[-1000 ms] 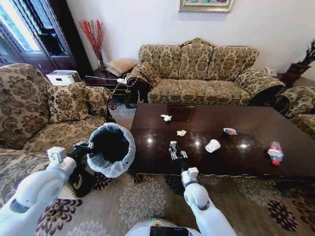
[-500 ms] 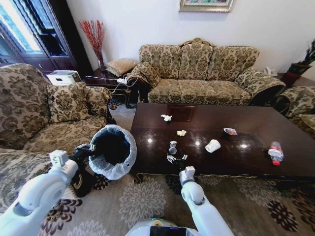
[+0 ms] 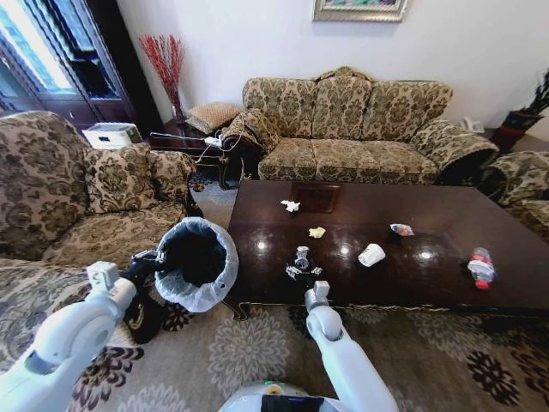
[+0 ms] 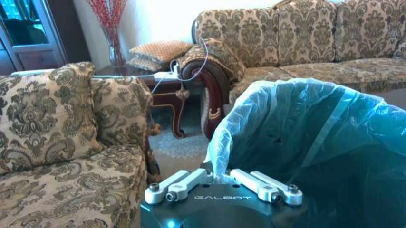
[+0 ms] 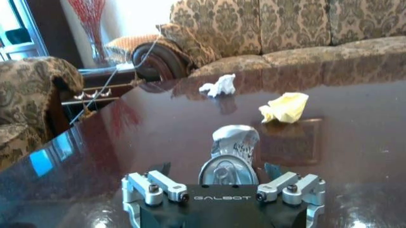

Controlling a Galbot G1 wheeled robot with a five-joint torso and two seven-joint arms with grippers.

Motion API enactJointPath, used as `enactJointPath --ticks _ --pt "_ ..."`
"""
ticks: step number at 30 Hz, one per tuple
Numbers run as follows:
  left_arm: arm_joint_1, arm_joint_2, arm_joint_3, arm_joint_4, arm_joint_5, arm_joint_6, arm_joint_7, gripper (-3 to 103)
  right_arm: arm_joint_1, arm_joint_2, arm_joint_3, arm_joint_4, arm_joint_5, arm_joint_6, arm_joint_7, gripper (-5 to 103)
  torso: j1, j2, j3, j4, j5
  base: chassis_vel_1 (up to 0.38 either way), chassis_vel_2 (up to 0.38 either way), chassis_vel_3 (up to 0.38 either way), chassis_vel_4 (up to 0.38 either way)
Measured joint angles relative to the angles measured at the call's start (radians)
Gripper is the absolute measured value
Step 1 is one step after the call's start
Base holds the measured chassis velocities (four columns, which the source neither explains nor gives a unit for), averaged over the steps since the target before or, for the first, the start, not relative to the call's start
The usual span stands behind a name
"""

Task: Move to the front of the table and place the trash on the table into the trash bin.

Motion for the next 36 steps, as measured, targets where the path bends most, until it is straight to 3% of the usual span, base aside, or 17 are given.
enactJointPath --ticks 6,8,9,16,20,27,29,32,33,36 --pt "-0.003 0.002 0.000 0.006 0.000 -0.002 0.001 2 0.003 -0.001 -0.001 -0.006 0.011 -0.023 -0.003 81 0.000 0.000 0.000 -0.0001 -0.0001 0.000 0.000 0.000 0.000" --pt "-0.004 0.003 0.001 0.007 0.000 -0.002 0.001 2 0.003 -0.002 -0.001 -0.006 0.014 -0.026 -0.004 81 0.000 0.000 0.000 -0.0001 -0.0001 0.000 0.000 0.000 0.000" --pt "-0.005 0.003 0.001 0.008 0.000 -0.002 0.001 2 0.003 -0.002 -0.001 -0.006 0.021 -0.027 -0.007 73 0.000 0.000 0.000 -0.0001 -0.0001 0.000 0.000 0.000 0.000" --pt "-0.001 -0.002 -0.001 0.006 0.000 -0.008 0.000 2 -0.010 -0.007 0.000 0.001 0.030 -0.022 -0.021 54 0.000 0.000 0.000 -0.0002 -0.0002 0.000 0.000 0.000 0.000" --pt "0.000 -0.003 -0.003 0.004 0.000 -0.009 0.000 2 -0.015 -0.013 0.000 0.010 0.030 -0.022 -0.027 48 0.000 0.000 0.000 -0.0003 -0.0002 0.000 0.000 0.000 0.000" --pt "0.001 -0.005 -0.004 -0.001 0.001 -0.009 0.000 2 -0.037 -0.027 0.005 0.054 0.031 -0.019 -0.038 48 0.000 0.000 0.000 -0.0003 -0.0003 0.000 0.000 0.000 0.000" --pt "0.003 -0.002 -0.005 -0.003 0.002 -0.009 -0.001 2 -0.046 -0.032 0.006 0.081 0.032 0.004 -0.046 48 0.000 0.000 0.000 -0.0004 -0.0004 0.000 0.000 0.000 0.000" --pt "0.009 0.043 -0.013 -0.005 -0.008 -0.007 -0.005 2 -0.057 -0.052 0.007 0.183 0.025 0.120 -0.136 48 0.000 0.000 0.000 -0.0006 -0.0006 0.000 0.000 0.000 0.000" --pt "0.009 0.043 -0.013 -0.005 -0.008 -0.007 -0.005 2 -0.057 -0.052 0.007 0.183 0.025 0.120 -0.136 48 0.000 0.000 0.000 -0.0006 -0.0006 0.000 0.000 0.000 0.000" --pt "0.013 0.113 -0.018 0.002 -0.033 0.003 -0.014 2 -0.055 -0.096 0.007 0.338 -0.004 0.194 -0.255 48 0.000 0.000 0.000 -0.0004 -0.0004 0.000 0.000 0.000 0.000"
